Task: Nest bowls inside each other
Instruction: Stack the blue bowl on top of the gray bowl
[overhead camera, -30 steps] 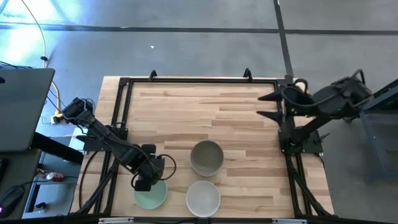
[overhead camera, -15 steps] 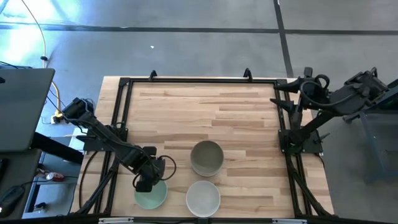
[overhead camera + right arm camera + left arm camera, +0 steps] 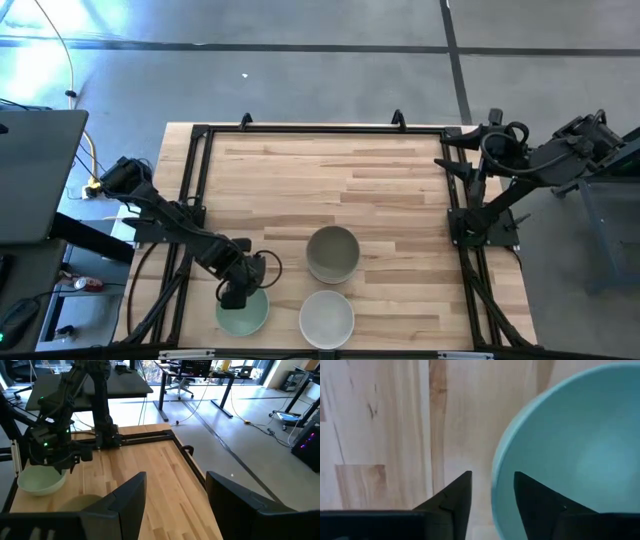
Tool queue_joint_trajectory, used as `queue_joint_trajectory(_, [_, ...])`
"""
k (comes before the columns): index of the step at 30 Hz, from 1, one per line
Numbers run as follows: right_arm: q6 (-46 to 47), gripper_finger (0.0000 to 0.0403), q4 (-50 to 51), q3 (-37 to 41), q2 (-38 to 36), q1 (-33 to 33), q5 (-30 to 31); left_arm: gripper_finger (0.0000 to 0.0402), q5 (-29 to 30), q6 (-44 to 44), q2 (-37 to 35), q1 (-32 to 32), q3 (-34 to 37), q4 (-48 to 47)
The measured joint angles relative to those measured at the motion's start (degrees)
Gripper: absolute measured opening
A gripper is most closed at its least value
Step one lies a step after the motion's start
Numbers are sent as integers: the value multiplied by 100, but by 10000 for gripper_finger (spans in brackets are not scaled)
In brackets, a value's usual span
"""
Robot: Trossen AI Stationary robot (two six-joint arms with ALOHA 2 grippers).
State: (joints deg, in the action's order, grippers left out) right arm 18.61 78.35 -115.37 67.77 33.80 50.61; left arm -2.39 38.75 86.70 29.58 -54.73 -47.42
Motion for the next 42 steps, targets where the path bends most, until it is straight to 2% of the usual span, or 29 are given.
queue_joint_trajectory(4, [0, 197, 1, 0, -2, 0, -1, 98, -20, 25, 0, -2, 112, 53])
queue_joint_trajectory(10, [0, 197, 31, 0, -2, 0, 2, 9, -149, 8, 0, -48, 145, 62])
queue_joint_trajectory(18, [48, 197, 34, 0, -2, 0, 2, 4, -579, -46, 0, -275, 117, -23])
queue_joint_trajectory(23, [158, 197, 148, 0, 0, 0, 2, 2, -587, -334, 0, -452, -206, -384])
queue_joint_trajectory(34, [213, 197, 231, 0, 0, 0, 2, 1, 133, -1226, 0, -1199, -1637, -1746])
queue_joint_trajectory(42, [236, 197, 247, 0, 2, 0, 1, 0, 614, -1835, 0, -1800, -2601, -2163])
